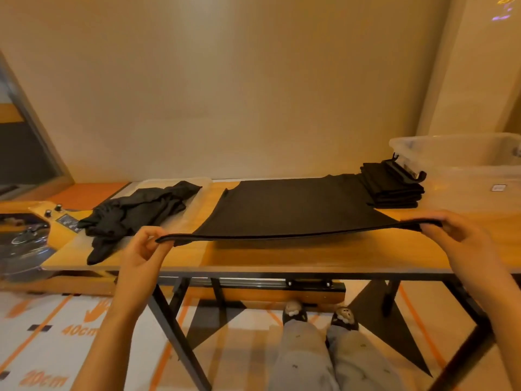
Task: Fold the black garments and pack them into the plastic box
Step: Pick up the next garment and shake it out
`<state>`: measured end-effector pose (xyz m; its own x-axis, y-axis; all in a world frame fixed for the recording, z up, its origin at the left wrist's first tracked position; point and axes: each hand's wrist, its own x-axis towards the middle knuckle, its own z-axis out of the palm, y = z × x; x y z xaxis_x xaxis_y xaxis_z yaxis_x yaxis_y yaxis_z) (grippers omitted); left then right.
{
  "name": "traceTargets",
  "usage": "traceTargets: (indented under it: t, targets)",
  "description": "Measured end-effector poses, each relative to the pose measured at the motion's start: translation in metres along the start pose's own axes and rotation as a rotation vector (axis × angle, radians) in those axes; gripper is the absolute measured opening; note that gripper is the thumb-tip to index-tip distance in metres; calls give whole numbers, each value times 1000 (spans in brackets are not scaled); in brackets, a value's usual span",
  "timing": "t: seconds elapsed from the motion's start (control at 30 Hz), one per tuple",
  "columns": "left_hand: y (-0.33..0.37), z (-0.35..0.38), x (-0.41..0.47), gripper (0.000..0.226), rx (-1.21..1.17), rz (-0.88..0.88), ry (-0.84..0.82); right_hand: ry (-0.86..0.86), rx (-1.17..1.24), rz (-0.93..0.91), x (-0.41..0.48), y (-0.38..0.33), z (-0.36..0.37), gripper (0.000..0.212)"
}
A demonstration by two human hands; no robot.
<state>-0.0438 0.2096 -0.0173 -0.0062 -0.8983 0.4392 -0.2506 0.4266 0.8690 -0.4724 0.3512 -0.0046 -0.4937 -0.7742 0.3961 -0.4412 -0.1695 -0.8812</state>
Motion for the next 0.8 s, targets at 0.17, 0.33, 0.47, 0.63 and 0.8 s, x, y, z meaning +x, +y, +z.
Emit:
traceTargets:
  t: [0.17, 0.33, 0.47, 0.63, 0.8]
  targets:
    - [0, -5, -27, 16, 73, 98, 75, 55, 51, 48, -27, 11, -7, 21]
    - [-4, 0, -40, 10, 69, 98, 50, 46, 67, 70, -40, 4, 4, 22]
    - [-12, 2, -38, 5, 48, 50, 55, 59, 52, 104, -41, 0, 7, 21]
    - [-11, 8, -37, 12, 80, -24, 56, 41, 2, 126, -40, -6, 11, 20]
    - [-8, 10, -34, 6, 80, -54, 14, 14, -25, 151, -40, -8, 9, 19]
